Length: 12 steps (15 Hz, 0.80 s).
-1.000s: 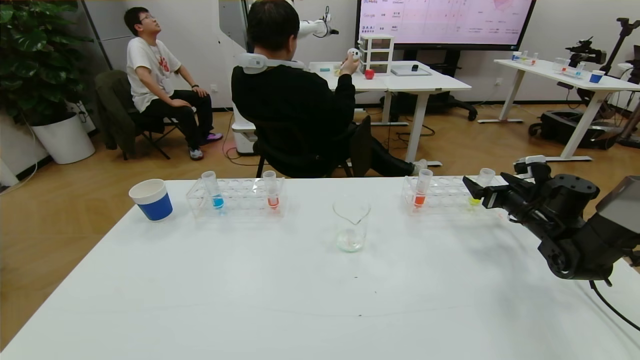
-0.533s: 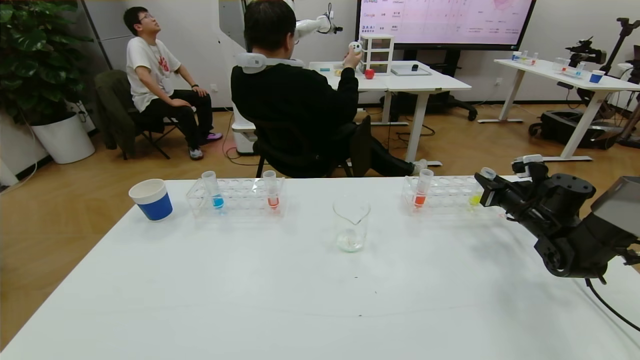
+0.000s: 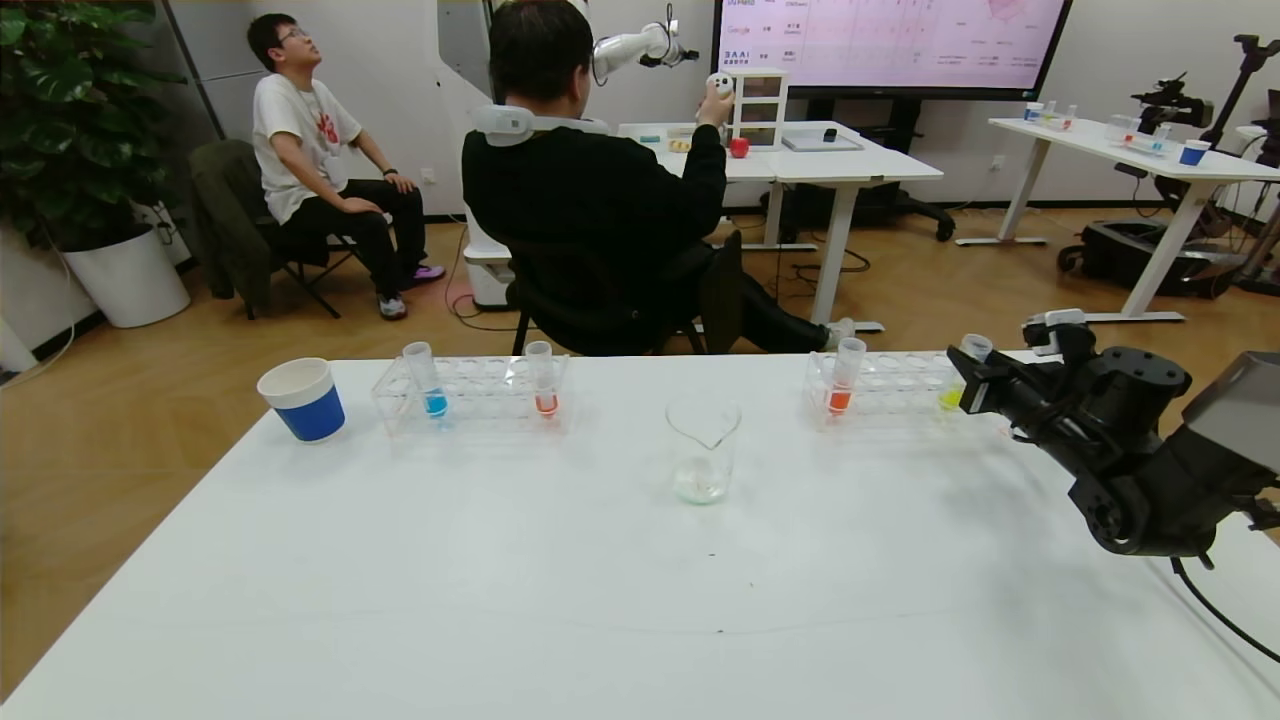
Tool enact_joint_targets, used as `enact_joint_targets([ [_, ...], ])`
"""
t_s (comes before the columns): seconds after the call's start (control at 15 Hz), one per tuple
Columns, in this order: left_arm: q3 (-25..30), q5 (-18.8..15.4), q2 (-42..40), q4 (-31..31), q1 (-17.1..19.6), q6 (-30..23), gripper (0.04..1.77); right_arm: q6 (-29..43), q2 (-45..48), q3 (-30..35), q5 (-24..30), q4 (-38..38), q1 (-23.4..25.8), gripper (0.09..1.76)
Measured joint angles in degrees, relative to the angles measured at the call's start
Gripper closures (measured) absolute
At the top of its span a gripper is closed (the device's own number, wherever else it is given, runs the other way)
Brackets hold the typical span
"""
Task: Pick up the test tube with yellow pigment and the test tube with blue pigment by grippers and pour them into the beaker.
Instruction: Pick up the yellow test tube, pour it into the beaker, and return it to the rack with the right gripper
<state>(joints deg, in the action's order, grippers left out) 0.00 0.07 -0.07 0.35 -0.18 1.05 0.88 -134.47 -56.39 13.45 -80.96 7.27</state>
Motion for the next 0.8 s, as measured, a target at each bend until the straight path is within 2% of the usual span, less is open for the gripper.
enact_joint_targets([
  [0.2,0.0,0.0,0.0,0.0,0.0,0.0,0.06,-0.1,2.6,-0.4,0.2,1.2,-0.2,1.36],
  [0.47,0.0,0.0,0.0,0.0,0.0,0.0,0.06,-0.1,8.5,-0.7,1.7,8.1,-0.4,1.36],
  [0.8,0.0,0.0,0.0,0.0,0.0,0.0,0.06,-0.2,12.9,-2.8,3.5,11.9,-1.5,1.36],
])
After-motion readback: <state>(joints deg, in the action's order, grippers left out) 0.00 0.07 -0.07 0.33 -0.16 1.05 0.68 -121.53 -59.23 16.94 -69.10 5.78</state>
